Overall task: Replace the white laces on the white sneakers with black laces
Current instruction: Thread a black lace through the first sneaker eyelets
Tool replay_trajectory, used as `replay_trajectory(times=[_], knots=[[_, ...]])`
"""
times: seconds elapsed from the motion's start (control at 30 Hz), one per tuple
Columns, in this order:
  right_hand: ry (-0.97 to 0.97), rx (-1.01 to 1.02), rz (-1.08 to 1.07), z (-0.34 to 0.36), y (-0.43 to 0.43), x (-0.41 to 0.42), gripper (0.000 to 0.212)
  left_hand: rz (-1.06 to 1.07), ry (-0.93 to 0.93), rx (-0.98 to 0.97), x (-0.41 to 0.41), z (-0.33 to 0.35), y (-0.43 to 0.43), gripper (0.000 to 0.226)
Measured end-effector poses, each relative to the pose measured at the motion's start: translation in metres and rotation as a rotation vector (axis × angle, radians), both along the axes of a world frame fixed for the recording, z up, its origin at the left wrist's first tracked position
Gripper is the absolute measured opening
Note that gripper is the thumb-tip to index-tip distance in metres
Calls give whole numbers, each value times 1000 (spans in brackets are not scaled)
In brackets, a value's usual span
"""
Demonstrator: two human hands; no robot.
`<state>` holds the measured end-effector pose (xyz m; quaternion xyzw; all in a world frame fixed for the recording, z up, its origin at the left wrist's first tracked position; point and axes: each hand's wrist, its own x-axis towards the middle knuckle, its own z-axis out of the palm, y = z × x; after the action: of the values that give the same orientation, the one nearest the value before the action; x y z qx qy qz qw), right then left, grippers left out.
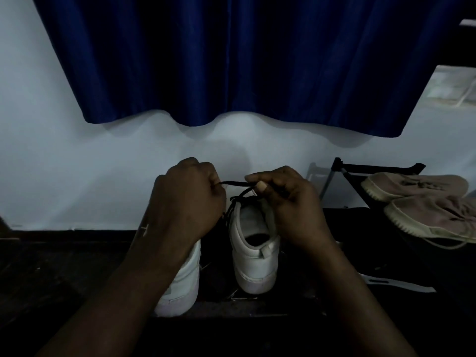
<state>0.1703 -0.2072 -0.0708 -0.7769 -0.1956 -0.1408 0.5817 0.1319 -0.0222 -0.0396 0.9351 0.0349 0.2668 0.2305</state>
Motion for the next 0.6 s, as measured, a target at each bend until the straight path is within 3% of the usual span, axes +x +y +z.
replay_trajectory(times=[0.13, 0.17, 0.33, 0.43, 0.53, 0.6], knots=[[75, 38, 19, 3, 3, -5, 26, -212, 58, 6, -5, 4, -9, 60], [101, 73, 1, 3, 4, -6, 23, -291, 60, 21, -6, 4, -13, 63], [116, 95, -95, 4, 2, -7, 14, -278, -27, 132, -4, -2, -22, 12], [156, 114, -83, 6, -5, -4, 8, -255, -102, 121, 0, -6, -19, 19], [173, 83, -70, 6, -10, -2, 14, -227, -126, 98, -1, -6, -20, 13], [185, 105, -60, 6, -10, -3, 17, -249, -158, 58, -2, -6, -23, 20]])
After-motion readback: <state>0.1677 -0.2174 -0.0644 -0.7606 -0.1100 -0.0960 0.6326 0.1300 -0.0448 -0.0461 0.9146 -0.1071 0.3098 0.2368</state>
